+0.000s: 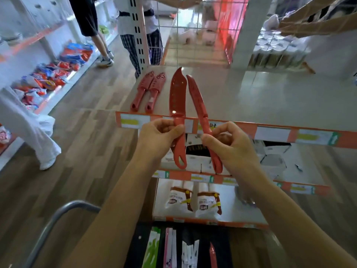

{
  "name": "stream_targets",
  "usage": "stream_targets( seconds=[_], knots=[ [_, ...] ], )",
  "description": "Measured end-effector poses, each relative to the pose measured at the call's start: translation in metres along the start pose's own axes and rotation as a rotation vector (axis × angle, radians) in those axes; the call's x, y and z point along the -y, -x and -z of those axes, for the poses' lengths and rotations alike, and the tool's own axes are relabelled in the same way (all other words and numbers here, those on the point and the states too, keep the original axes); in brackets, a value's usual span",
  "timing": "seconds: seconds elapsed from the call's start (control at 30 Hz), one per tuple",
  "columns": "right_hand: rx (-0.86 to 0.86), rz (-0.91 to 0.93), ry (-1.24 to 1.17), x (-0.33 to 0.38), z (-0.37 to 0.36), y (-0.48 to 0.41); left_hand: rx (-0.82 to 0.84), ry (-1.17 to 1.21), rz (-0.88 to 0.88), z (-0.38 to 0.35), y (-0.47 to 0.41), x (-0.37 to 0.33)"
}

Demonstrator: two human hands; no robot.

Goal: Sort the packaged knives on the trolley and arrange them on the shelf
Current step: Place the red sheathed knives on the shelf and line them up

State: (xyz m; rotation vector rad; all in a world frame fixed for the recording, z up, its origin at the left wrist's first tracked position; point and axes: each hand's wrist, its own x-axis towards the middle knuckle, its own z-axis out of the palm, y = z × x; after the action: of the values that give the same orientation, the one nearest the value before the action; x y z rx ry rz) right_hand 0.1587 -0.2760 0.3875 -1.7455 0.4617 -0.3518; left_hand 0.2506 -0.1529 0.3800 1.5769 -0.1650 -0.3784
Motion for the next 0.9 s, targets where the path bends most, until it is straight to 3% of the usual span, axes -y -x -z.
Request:
stream_targets(
  seconds=[0.27, 0.47, 0.77, 0.9],
  knots=[
    [0.031, 0.019, 0.180, 0.001, -0.001, -0.084, -0.140, -0.200, -0.038, -0.007, -0.075, -0.022],
    [0.028, 0.182, 0.323, -0.002, -0.011, -0.135, -0.176, -0.363, -0.100, -0.009, -0.117, -0.024],
    [-0.009, 0.129, 0.374, -0.025, -0.030, -0.171, -0.313, -0.613, -0.146, -0.013, -0.147, -0.002],
    [0.025, 0.108, 0.429, -0.027, -0.032, -0.174, -0.362, -0.775, -0.315, -0.020, -0.146, 0.007]
  ],
)
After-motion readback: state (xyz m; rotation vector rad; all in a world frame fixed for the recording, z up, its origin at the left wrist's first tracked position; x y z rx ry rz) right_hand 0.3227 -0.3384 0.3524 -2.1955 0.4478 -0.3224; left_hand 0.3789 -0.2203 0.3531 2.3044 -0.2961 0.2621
